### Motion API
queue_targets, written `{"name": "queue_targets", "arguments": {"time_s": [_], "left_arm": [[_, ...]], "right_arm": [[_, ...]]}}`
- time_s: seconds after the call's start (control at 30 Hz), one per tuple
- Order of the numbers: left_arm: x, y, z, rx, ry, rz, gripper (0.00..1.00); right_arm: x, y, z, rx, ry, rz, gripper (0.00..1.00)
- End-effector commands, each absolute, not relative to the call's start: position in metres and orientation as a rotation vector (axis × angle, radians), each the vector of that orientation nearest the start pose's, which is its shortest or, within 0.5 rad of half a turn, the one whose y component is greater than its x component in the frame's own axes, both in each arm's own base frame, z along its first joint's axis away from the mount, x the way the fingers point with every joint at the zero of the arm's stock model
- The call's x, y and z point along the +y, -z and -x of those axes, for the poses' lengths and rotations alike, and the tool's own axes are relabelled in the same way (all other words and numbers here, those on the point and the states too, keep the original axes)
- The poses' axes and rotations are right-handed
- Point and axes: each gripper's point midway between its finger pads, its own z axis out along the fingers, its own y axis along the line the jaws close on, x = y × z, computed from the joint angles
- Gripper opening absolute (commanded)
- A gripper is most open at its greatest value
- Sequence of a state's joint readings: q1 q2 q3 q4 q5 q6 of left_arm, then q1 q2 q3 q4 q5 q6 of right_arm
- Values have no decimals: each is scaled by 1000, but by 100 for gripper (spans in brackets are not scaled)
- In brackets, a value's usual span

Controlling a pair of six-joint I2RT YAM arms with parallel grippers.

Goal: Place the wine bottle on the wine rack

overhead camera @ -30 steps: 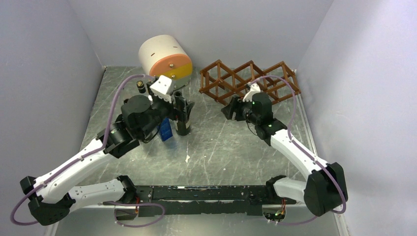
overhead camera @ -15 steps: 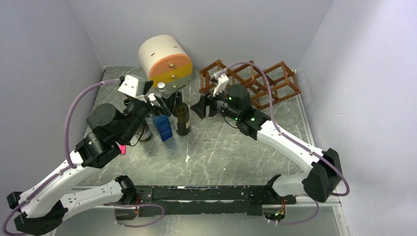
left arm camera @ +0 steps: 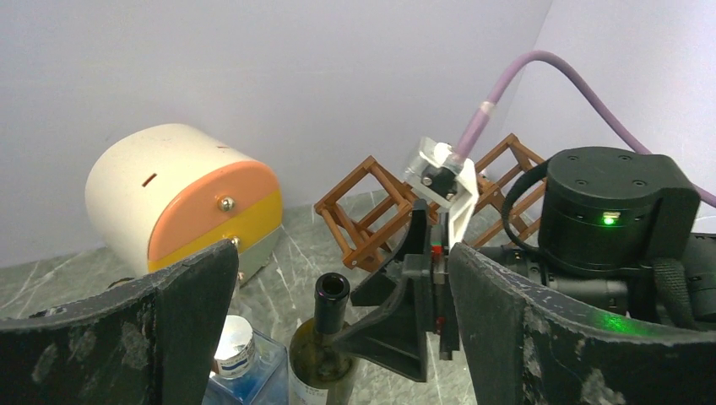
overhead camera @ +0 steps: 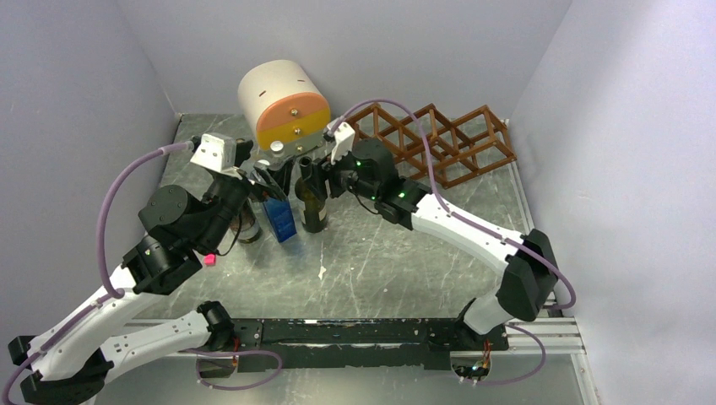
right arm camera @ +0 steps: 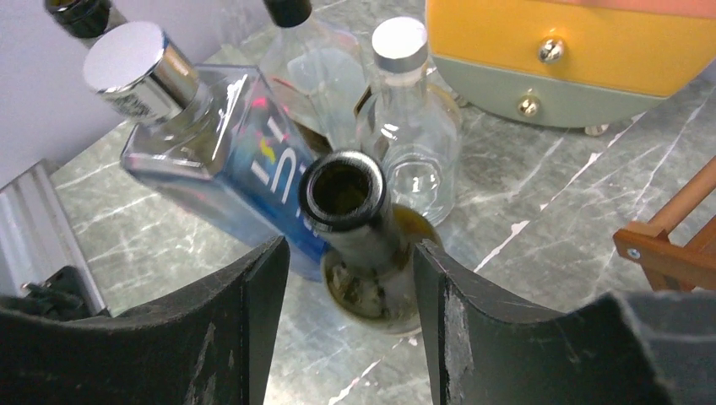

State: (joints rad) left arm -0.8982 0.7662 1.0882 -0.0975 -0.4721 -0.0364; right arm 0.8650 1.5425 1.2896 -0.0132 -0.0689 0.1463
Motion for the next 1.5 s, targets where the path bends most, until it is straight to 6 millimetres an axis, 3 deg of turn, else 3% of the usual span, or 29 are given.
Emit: {"name": "queue_targets", "arguments": {"time_s": [0.0, 0.17, 0.27, 0.4, 0.63, 0.8, 0.93, 1.1, 1.27, 1.47], "left_arm": [[-164, -445, -236, 1358, 453, -165, 98], [-167, -440, -237, 1379, 458, -177, 98], [-166, -438, -238, 1388, 451, -173, 98], [-166, -437, -238, 1390, 448, -171, 98], [-183, -414, -240, 1429, 474, -234, 98], [-221, -373, -237, 1466, 548, -412, 98], [-250, -338, -223, 1460, 633, -609, 98], [-271, -307, -210, 1457, 727, -719, 98], [-281, -284, -212, 1455, 756, -738, 98], [-295, -260, -215, 1422, 762, -789, 98]], "right_arm": [[396, -278, -325, 1731, -691, 688, 58], [405, -274, -331, 1712, -669, 703, 52], [403, -278, -335, 1694, -643, 680, 36], [383, -293, -344, 1703, -582, 544, 19], [348, -334, -324, 1643, -580, 489, 0], [315, -354, -307, 1627, -543, 458, 0], [291, -361, -287, 1634, -556, 440, 0], [262, -370, -259, 1621, -602, 413, 0], [249, -373, -247, 1614, -624, 395, 0], [253, -377, -239, 1612, -676, 411, 0]]}}
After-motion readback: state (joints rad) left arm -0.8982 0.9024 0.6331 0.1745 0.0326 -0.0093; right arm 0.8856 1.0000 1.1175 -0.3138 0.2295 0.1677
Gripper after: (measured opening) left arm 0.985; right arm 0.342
